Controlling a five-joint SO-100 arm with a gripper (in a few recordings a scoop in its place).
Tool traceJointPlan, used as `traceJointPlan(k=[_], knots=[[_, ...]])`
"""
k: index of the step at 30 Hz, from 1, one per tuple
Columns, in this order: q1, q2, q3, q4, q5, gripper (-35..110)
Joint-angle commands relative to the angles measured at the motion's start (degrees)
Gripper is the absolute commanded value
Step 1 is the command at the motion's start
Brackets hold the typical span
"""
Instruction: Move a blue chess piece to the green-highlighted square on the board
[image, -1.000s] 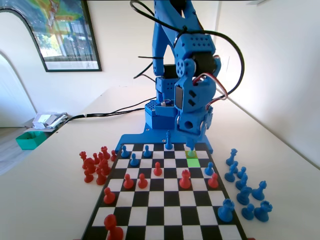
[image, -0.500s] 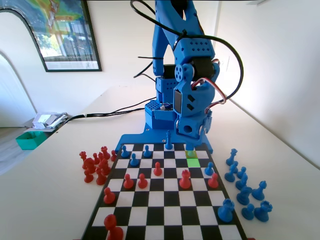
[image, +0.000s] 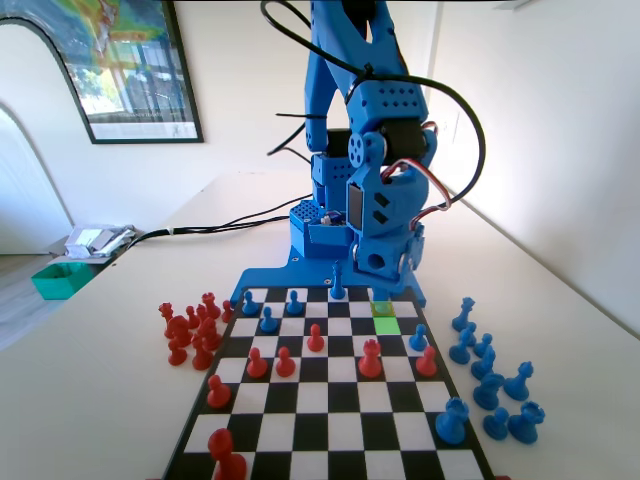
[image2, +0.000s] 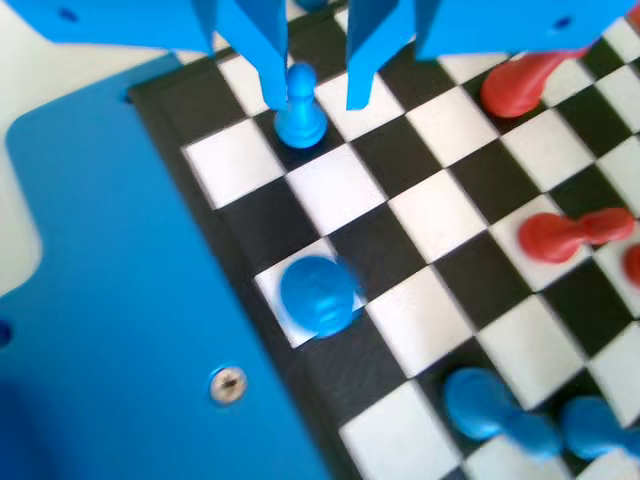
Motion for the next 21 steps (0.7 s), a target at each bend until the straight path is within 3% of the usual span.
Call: traceJointPlan(k=[1, 21], knots=[[-0.9, 1.2, 1.2, -1.9, -0.4, 9], [-2.6, 1.4, 2.2, -3.5, 0.8, 1]])
